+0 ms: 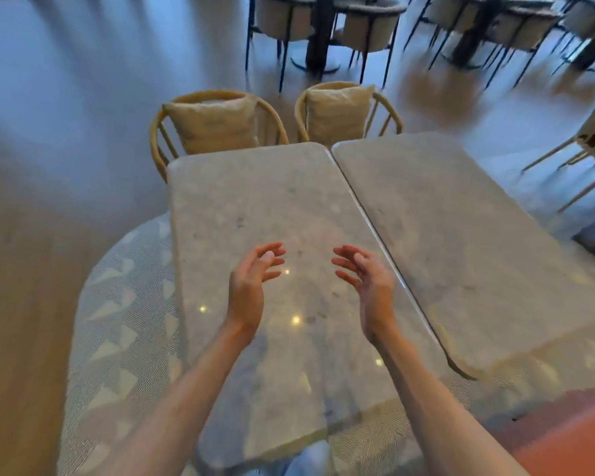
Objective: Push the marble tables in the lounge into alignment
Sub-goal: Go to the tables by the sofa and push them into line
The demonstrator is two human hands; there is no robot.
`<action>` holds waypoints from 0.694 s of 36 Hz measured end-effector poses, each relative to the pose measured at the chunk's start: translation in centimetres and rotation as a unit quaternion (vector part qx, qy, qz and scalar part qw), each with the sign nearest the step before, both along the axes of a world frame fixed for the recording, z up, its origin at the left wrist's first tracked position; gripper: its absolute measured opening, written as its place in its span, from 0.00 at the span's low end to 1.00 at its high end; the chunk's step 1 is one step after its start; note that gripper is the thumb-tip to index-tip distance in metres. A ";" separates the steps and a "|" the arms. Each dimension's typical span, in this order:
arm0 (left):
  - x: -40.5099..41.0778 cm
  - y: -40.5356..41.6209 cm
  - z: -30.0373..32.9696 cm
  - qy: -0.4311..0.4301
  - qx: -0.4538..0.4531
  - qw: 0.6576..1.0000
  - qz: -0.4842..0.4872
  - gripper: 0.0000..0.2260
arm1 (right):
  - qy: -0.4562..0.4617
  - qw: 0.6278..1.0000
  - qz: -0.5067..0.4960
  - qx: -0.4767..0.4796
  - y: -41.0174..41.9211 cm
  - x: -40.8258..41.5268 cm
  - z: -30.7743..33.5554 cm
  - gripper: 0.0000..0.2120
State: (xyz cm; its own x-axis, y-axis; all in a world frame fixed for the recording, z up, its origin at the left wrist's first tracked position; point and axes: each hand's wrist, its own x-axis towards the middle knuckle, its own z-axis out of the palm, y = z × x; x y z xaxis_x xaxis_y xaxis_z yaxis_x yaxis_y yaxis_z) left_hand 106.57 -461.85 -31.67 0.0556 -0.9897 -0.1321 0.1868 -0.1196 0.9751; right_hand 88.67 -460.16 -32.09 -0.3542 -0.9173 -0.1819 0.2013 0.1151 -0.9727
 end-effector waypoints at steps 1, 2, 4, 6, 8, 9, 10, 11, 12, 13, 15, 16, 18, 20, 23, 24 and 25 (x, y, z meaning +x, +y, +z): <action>-0.1 0.3 -0.2 0.002 0.001 1.000 0.005 0.11 | 0.012 1.000 0.007 0.004 0.2 0.1 -0.1 0.12; -0.2 0.7 -0.6 0.003 0.009 1.000 0.005 0.10 | 0.024 1.000 0.010 0.012 0.5 0.0 -0.2 0.12; -0.5 1.5 -1.5 0.006 0.022 1.000 0.005 0.11 | 0.028 0.999 0.009 0.021 1.4 -0.2 -0.6 0.11; -1.0 2.2 -2.3 0.008 0.030 0.999 0.010 0.14 | 0.025 0.999 0.010 0.030 2.2 -0.7 -1.3 0.12; -1.7 3.1 -3.3 0.010 0.043 0.999 0.021 0.13 | 0.029 0.998 0.010 0.054 3.1 -1.3 -2.0 0.13; -2.0 3.7 -3.9 0.012 0.051 0.998 0.029 0.11 | 0.029 0.997 0.011 0.066 3.7 -1.6 -2.3 0.13; -2.3 4.4 -4.5 0.013 0.060 0.997 0.039 0.09 | 0.027 0.997 0.012 0.078 4.3 -1.9 -2.8 0.14; -2.6 5.0 -5.1 0.011 0.070 0.996 0.047 0.09 | 0.025 0.996 0.015 0.089 4.7 -2.4 -3.3 0.14; -3.0 5.5 -5.8 0.009 0.085 0.995 0.056 0.10 | 0.021 0.995 0.020 0.100 5.1 -2.8 -3.9 0.14; -3.3 6.0 -6.6 0.007 0.103 0.992 0.068 0.10 | 0.015 0.993 0.025 0.113 5.4 -3.4 -4.6 0.14; -4.2 7.3 -8.2 0.001 0.141 0.986 0.090 0.10 | -0.007 0.989 0.033 0.143 5.9 -4.4 -6.2 0.14; -4.8 8.0 -9.0 -0.003 0.161 0.982 0.099 0.10 | -0.019 0.986 0.039 0.162 6.1 -4.9 -7.1 0.13; -6.0 9.4 -10.6 -0.008 0.216 0.970 0.109 0.09 | -0.040 0.974 0.053 0.217 6.9 -6.0 -9.2 0.11; -7.0 10.9 -12.2 0.019 0.272 0.954 0.127 0.09 | -0.052 0.954 0.091 0.281 7.8 -7.2 -11.4 0.10; -8.3 13.6 -14.1 0.124 0.369 0.905 0.174 0.12 | -0.083 0.905 0.135 0.395 10.1 -9.1 -14.0 0.10; -8.8 14.5 -14.8 0.149 0.396 0.885 0.196 0.13 | -0.098 0.886 0.136 0.432 10.9 -9.8 -14.7 0.12; -9.2 15.6 -15.5 0.169 0.420 0.865 0.215 0.13 | -0.106 0.869 0.138 0.464 11.8 -10.6 -15.4 0.13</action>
State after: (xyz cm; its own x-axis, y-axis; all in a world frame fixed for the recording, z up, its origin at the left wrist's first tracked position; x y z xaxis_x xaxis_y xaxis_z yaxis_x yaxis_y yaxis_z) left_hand 97.33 -446.27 -47.12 0.2117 -0.4335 -0.8759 0.6481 -0.6086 0.4579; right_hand 78.10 -448.34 -47.50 -0.0129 -0.3856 -0.9226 0.2040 0.9022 -0.3800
